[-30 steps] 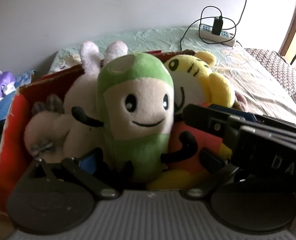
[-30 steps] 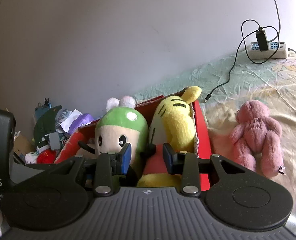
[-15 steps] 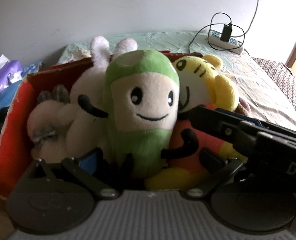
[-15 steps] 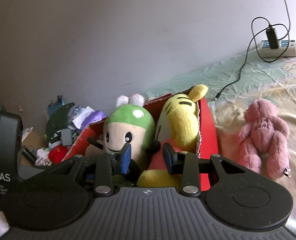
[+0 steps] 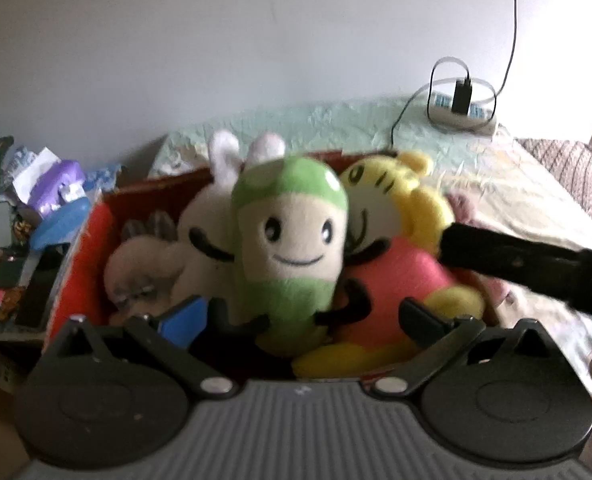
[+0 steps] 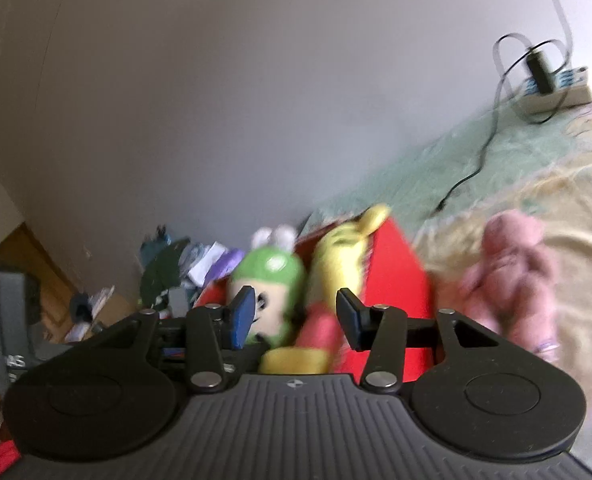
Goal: Organize objects
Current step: 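Move the open right tool to the pink teddy bear on the bed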
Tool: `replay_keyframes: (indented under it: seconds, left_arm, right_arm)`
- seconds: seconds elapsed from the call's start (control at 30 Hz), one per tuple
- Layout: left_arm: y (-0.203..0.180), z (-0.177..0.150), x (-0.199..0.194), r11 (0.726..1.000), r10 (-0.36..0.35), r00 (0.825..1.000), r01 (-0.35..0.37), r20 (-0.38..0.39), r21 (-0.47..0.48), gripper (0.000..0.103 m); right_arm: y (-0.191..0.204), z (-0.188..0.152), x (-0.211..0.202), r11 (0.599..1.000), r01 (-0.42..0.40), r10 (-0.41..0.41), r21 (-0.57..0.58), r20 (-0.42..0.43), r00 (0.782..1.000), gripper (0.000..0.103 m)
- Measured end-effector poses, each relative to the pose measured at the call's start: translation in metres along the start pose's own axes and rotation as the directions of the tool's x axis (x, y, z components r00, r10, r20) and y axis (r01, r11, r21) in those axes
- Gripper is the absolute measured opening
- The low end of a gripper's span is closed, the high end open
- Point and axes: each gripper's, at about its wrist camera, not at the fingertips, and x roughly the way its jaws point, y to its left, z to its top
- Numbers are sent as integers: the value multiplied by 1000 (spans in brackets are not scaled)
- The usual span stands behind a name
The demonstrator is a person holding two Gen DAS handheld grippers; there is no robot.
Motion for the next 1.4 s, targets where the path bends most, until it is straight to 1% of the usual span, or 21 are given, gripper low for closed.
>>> replay_keyframes:
  seconds: [0.07, 0.17, 0.23, 0.27, 0.33, 0.4, 0.5, 0.6, 0.67, 0.77, 0.83, 0.9, 0.93, 0.97, 1.0, 1.03, 1.07, 1.13, 1.2, 1.4]
  left_arm:
    - [-5, 6, -9, 1000, -5, 1000, 6, 25, -15, 101]
    - [-17, 14, -18, 999, -41, 997, 42, 58, -29, 100]
    - [-29, 19, -21, 996, -85, 994, 88, 67, -36, 98]
    - [-35, 22, -20, 993, -111, 991, 114, 68, -38, 96]
    - [-49, 24, -19, 984, -172, 983, 175, 68, -38, 92]
    - [-64, 26, -17, 977, -211, 976, 212, 59, -25, 89]
    - [-86, 26, -14, 968, -252, 966, 252, 51, 6, 88]
    - [-103, 24, -11, 959, -284, 958, 283, 44, 28, 88]
    - [-112, 24, -7, 957, -291, 956, 290, 33, 33, 89]
    - [-119, 25, -2, 957, -288, 957, 288, 16, 28, 90]
    - [-122, 26, 1, 960, -279, 960, 279, 5, 20, 91]
    - [-123, 26, 3, 960, -279, 960, 279, -3, 9, 91]
    - [-125, 27, 2, 960, -279, 960, 279, -6, 6, 91]
    - [-125, 25, 2, 961, -277, 961, 277, -8, 3, 91]
    - [-127, 25, 3, 962, -273, 962, 273, -10, 2, 91]
    - [-129, 25, 4, 963, -270, 963, 270, -13, -2, 91]
    - [-130, 25, 5, 962, -272, 962, 272, -17, -7, 91]
    - [-135, 24, 7, 960, -281, 960, 280, -21, -13, 91]
    - [-140, 24, 7, 957, -290, 957, 290, -21, -9, 91]
    - [-157, 18, 22, 943, -334, 941, 334, -60, -5, 91]
  right_arm:
    - [-16, 6, -9, 999, 39, -39, 22, 3, 999, 49]
    - [-43, 9, -12, 991, 123, -121, 58, -35, 992, 49]
    - [-63, 9, -12, 983, 166, -160, 83, -68, 985, 49]
    - [-71, 8, -12, 980, 181, -174, 87, -82, 981, 49]
    - [-87, 8, -10, 974, 207, -196, 88, -112, 974, 49]
    - [-101, 8, -6, 973, 210, -196, 97, -136, 971, 49]
    - [-123, 13, 6, 970, 219, -198, 106, -181, 963, 49]
    - [-140, 14, 17, 968, 213, -183, 130, -212, 960, 50]
    - [-150, 14, 27, 968, 206, -171, 144, -222, 960, 50]
    - [-155, 11, 38, 971, 200, -166, 135, -226, 960, 50]
    - [-159, 11, 44, 973, 177, -140, 151, -228, 964, 50]
    - [-160, 9, 50, 973, 164, -124, 162, -231, 965, 47]
    - [-161, 9, 51, 974, 157, -117, 160, -231, 966, 44]
    - [-161, 9, 52, 975, 155, -115, 157, -238, 965, 38]
    - [-163, 9, 52, 976, 149, -106, 161, -249, 963, 36]
    - [-164, 10, 50, 975, 139, -93, 173, -254, 963, 30]
    - [-166, 11, 47, 975, 126, -76, 185, -256, 964, 28]
    - [-170, 13, 35, 975, 103, -51, 195, -254, 966, 28]
    - [-173, 14, 21, 976, 102, -51, 191, -255, 966, 28]
    - [-188, 3, -37, 971, 107, -39, 214, -296, 954, 28]
